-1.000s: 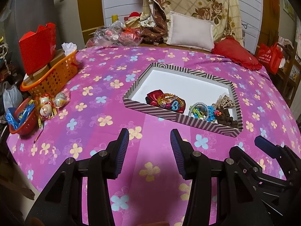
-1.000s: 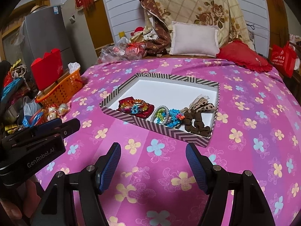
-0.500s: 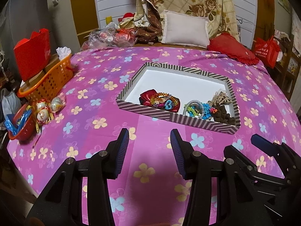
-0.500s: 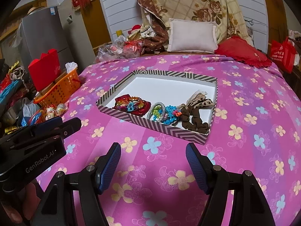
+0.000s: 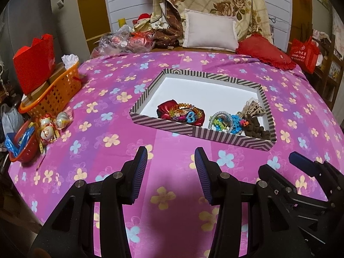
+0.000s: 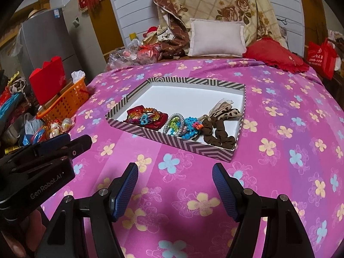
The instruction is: Organize jewelry
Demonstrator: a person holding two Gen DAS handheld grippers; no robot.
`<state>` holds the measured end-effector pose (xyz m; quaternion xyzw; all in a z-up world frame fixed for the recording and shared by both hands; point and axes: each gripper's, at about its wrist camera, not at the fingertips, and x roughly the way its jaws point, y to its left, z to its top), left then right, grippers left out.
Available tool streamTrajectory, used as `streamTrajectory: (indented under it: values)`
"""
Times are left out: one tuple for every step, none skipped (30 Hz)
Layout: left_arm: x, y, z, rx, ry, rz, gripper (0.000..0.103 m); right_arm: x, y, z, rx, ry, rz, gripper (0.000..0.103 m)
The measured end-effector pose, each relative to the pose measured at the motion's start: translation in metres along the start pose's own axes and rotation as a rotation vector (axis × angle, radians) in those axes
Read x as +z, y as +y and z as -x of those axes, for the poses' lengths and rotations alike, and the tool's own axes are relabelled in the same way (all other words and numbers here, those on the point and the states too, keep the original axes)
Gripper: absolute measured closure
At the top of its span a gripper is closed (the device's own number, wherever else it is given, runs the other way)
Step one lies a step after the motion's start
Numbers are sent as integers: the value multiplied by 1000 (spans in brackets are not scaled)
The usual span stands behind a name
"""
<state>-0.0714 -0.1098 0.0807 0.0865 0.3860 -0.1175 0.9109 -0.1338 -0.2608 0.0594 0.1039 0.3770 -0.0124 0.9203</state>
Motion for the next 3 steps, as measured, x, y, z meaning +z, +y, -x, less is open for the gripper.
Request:
streamTrajectory:
  values:
    - [0, 1, -2, -5, 7, 2, 58, 0, -1, -1, -2, 1, 0, 34]
    - [-1, 2, -3, -8, 14, 6, 58, -1, -3, -1, -5, 3, 0, 34]
    - [-1, 5, -6, -12, 27, 10, 58, -2, -5, -2, -12, 5, 1, 34]
